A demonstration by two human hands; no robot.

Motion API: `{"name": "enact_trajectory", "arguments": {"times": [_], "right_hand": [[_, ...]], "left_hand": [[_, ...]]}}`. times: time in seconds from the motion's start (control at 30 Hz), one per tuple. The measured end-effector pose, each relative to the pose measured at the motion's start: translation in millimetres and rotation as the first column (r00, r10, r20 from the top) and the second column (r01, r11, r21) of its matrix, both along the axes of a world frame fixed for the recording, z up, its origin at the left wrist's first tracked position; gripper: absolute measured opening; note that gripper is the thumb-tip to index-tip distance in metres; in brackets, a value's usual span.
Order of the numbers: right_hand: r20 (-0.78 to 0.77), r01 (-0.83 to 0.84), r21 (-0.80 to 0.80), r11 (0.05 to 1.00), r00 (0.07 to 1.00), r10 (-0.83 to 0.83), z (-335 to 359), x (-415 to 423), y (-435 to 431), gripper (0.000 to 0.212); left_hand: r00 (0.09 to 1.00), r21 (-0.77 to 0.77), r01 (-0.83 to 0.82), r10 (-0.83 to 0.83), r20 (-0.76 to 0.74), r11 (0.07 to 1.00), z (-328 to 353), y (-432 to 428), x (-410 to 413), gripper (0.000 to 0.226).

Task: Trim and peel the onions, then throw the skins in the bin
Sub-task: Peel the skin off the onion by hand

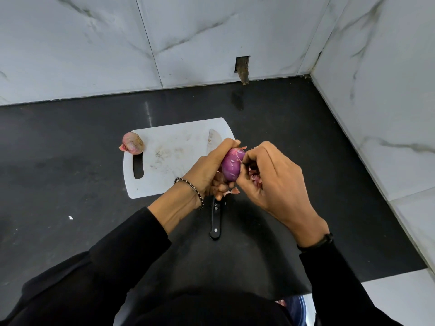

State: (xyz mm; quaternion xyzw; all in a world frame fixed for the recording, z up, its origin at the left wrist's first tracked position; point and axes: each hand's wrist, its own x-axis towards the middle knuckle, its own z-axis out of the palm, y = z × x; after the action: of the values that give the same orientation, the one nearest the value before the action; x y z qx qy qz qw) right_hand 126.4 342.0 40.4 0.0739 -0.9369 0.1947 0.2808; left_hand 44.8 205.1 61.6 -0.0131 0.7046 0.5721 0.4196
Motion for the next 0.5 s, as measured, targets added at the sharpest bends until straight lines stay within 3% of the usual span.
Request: {"name": "enact_trajectory", "arguments": {"times": [0.13, 0.27, 0.5], "right_hand": [[-0.108, -0.016, 0.082, 0.997, 0.994, 0.025, -5, 1, -4, 0.023], [-0.156, -0.031, 0.108, 0.994, 0.987, 0.047, -10, 3, -7, 0.017], [-0.084, -0.053, 0.021, 0.998, 0.995, 0.054, -11, 10, -5, 0.023]], "left_hand": [[0.991, 0.011, 0.058, -0.059, 0.120, 0.998, 1, 0, 0, 0.063], [0.975, 0.048, 0.001, -0.011, 0.220, 0.999, -2, -1, 0, 0.057], [0.939, 0.132, -0.040, -0.008, 0.343, 0.990, -14, 0, -1, 0.057]]}}
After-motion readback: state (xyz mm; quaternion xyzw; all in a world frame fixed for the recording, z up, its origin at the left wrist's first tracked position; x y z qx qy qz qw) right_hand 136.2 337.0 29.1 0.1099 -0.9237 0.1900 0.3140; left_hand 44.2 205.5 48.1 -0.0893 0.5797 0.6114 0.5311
